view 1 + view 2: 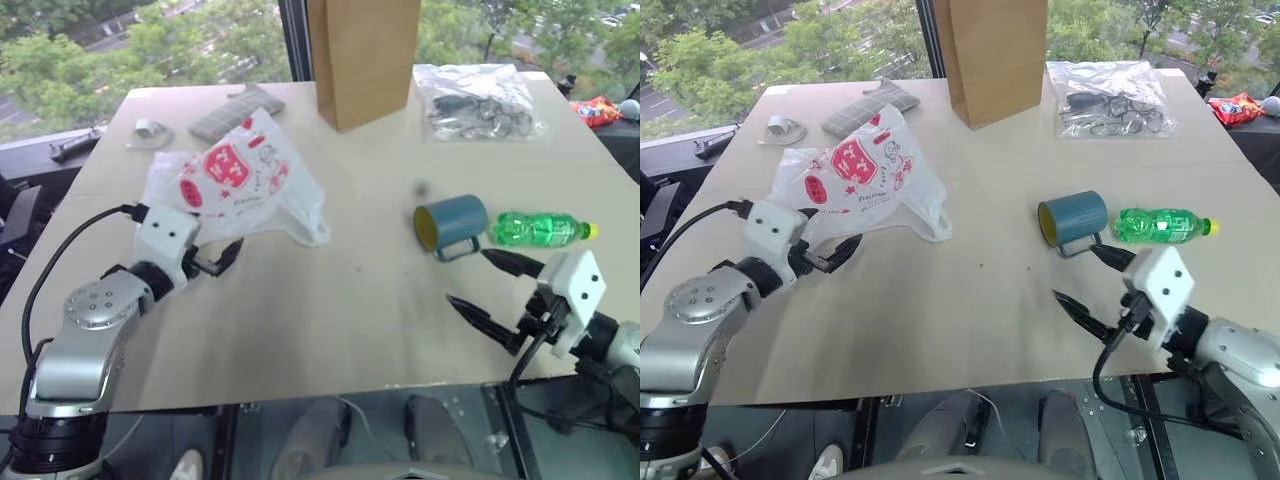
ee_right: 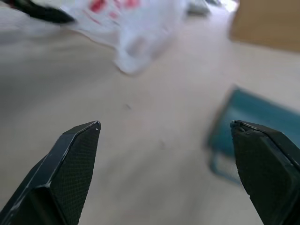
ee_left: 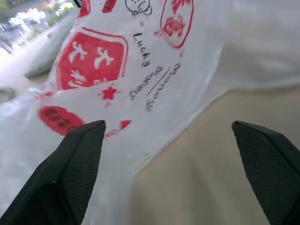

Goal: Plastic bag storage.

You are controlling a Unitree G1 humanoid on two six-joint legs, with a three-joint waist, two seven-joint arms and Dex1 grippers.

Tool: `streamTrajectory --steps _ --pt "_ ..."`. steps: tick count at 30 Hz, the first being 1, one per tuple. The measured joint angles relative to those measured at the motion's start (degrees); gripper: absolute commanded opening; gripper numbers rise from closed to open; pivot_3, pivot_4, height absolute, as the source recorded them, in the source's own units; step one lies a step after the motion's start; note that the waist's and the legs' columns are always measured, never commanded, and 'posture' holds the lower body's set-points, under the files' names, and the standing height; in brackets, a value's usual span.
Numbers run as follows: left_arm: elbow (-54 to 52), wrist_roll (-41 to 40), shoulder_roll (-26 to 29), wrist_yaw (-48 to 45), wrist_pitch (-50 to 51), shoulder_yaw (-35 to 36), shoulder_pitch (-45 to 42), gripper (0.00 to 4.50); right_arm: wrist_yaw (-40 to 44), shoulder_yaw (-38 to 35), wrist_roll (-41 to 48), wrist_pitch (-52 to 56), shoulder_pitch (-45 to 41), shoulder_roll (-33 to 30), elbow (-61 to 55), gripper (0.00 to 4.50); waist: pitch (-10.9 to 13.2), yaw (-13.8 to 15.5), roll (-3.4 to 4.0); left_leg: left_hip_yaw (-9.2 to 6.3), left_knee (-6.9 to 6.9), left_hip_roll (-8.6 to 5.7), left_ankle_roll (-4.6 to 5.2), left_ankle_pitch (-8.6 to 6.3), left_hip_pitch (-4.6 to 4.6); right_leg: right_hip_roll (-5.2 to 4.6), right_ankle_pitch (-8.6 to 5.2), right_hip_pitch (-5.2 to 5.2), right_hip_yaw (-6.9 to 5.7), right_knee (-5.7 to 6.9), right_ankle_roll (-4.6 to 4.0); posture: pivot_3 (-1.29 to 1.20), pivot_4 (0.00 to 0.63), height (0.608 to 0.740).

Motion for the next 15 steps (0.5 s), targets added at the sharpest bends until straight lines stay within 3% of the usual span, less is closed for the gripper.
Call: streamTrajectory --steps 4,5,11,15 --pt "5.7 5.9 -0.5 0.8 -3.5 -5.2 -5.7 4.45 -1.5 2.8 1.0 1.5 -5.0 -0.1 -0.2 4.48 0.1 0.8 -0.19 -0.18 0.01 0.0 -0.01 0.01 -0.05 0.01 0.01 0.0 -0.19 0.0 0.01 0.0 0.15 0.74" --pt "11.1 9.7 -2.0 1.6 -5.0 -9.1 -10.8 4.45 -2.6 3.7 1.0 2.6 -6.3 -0.1 -0.1 4.48 0.1 1.4 -0.2 -0.2 0.01 -0.03 -0.01 0.01 -0.05 0.0 0.02 0.01 -0.21 0.0 0.0 0.0 0.15 0.74" --pt "24.3 17.5 -7.1 5.8 -9.0 -15.1 -21.2 4.45 -5.5 3.8 2.0 4.5 -6.6 -0.1 -1.1 4.48 0.1 1.4 -0.28 -0.23 0.03 -0.05 -0.22 0.17 -0.24 0.0 0.08 -0.19 -0.23 -0.01 -0.07 0.0 0.15 0.74" --pt "31.4 20.1 -10.3 8.0 -12.0 -16.4 -25.8 3.2 -7.6 3.4 2.8 5.2 -5.8 -0.1 -2.7 4.5 0.1 1.0 -0.31 -0.21 0.06 -0.05 -0.05 0.3 -0.53 0.0 0.11 -0.5 -0.21 0.04 -0.1 0.0 0.15 0.74"
